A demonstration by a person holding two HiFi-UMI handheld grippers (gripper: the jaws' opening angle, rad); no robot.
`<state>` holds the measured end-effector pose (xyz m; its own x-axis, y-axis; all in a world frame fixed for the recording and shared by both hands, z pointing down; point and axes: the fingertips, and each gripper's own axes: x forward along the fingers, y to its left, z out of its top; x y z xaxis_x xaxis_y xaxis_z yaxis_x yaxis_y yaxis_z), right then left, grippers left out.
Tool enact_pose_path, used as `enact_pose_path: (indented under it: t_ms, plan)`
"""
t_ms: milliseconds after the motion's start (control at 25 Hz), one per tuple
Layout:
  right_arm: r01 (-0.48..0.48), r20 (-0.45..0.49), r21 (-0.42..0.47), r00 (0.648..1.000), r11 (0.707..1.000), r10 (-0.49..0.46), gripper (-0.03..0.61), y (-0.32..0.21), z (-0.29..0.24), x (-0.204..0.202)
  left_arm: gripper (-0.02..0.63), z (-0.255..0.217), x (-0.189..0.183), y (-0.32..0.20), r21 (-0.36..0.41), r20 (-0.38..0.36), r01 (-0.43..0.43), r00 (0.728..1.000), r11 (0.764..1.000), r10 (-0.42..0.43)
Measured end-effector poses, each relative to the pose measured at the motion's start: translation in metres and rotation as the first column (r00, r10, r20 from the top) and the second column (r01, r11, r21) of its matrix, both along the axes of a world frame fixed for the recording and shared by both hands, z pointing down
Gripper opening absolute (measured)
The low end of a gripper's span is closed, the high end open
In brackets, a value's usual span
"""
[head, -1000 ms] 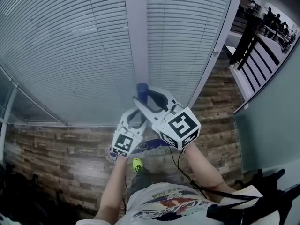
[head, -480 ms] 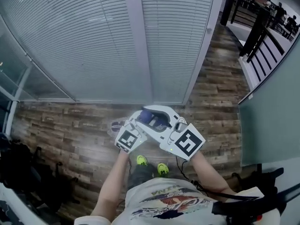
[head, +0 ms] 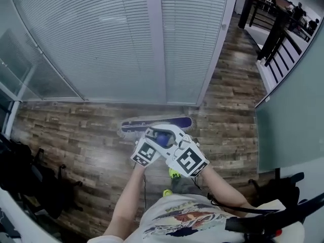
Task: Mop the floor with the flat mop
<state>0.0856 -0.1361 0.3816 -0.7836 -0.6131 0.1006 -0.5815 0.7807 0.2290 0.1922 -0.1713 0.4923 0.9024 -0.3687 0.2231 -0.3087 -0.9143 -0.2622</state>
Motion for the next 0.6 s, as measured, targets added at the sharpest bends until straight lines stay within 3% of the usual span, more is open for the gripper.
enact_pose_path:
  t_ms: [280, 600]
  plan:
    - [-0.007, -0.105, -0.012, 0.994, 1.0, 0.006, 0.098, 0.08, 0.039, -0.034, 0.05, 0.04, -0.034, 0.072, -0.016, 0.014, 0.02, 1.0, 1.0, -0.02]
    - [0.017, -0.09, -0.061, 0.996, 0.998, -0.023, 0.115, 0.161, 0.054, -0.027, 0.06, 0.052, -0.028, 0.15, -0.013, 0.049, 0.015, 0.999, 1.0, -0.014]
